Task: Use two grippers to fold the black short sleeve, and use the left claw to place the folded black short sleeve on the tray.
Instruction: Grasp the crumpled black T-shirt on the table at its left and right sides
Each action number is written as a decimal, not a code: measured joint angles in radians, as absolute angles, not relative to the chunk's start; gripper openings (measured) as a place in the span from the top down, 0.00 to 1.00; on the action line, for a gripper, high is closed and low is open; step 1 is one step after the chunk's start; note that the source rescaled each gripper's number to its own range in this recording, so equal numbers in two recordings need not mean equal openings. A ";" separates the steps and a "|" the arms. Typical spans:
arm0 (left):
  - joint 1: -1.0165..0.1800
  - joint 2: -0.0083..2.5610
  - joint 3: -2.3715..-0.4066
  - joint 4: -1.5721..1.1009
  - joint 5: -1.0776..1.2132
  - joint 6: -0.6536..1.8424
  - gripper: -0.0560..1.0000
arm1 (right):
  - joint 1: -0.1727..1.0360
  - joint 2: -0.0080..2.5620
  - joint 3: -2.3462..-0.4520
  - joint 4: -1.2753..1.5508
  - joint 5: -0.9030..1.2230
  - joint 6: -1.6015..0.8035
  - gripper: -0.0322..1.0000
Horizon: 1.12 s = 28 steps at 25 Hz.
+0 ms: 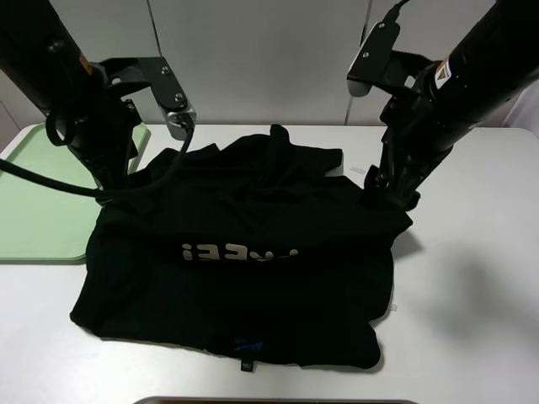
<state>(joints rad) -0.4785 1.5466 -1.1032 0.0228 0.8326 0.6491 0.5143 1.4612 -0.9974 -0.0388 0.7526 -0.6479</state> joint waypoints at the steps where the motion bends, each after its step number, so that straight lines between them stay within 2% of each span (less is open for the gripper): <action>1: -0.479 1.547 -1.103 0.039 0.835 0.668 0.05 | 0.514 1.461 -0.990 -0.046 0.748 -0.665 0.00; 9: -0.479 1.586 -1.104 0.102 0.825 0.799 0.05 | 0.514 1.508 -0.980 -0.082 0.740 -0.807 0.00; 28: -0.479 1.706 -1.104 0.105 0.769 0.874 0.05 | 0.514 1.733 -0.970 -0.093 0.644 -0.895 0.00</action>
